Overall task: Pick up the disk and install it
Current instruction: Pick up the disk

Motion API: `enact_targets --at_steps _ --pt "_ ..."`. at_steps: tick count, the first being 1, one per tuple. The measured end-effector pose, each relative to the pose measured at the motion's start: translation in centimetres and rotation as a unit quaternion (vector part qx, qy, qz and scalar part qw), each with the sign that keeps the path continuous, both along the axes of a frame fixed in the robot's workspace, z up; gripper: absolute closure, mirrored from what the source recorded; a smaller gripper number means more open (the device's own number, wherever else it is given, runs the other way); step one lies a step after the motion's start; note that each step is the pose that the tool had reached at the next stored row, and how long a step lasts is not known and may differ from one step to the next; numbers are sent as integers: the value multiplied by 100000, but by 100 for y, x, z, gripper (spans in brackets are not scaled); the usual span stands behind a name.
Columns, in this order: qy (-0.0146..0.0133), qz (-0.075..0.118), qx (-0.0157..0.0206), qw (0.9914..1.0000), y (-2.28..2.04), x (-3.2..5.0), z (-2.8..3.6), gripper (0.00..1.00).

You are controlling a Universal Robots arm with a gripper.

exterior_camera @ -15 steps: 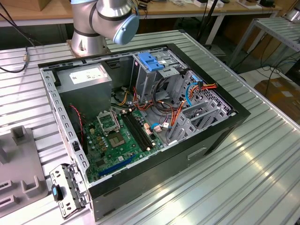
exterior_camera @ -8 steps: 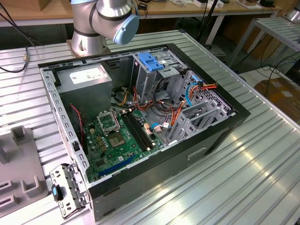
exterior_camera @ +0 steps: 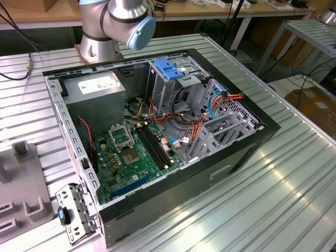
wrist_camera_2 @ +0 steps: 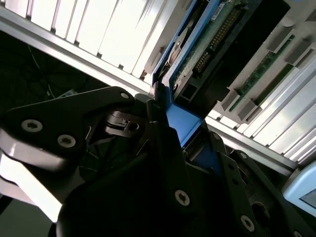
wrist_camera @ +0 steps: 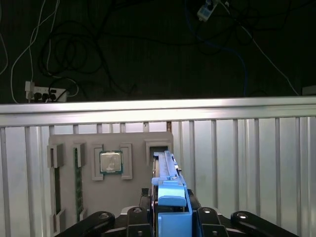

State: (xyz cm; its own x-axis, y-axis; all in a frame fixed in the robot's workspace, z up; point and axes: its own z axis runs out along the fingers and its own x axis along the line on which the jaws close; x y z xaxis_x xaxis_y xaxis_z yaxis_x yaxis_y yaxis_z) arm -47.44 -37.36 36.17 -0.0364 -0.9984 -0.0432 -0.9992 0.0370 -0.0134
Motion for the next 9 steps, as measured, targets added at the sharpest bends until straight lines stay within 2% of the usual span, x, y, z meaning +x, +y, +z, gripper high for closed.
enact_targets --at_steps 9 --pt "10 -2 -4 100000 0 0 107 63"
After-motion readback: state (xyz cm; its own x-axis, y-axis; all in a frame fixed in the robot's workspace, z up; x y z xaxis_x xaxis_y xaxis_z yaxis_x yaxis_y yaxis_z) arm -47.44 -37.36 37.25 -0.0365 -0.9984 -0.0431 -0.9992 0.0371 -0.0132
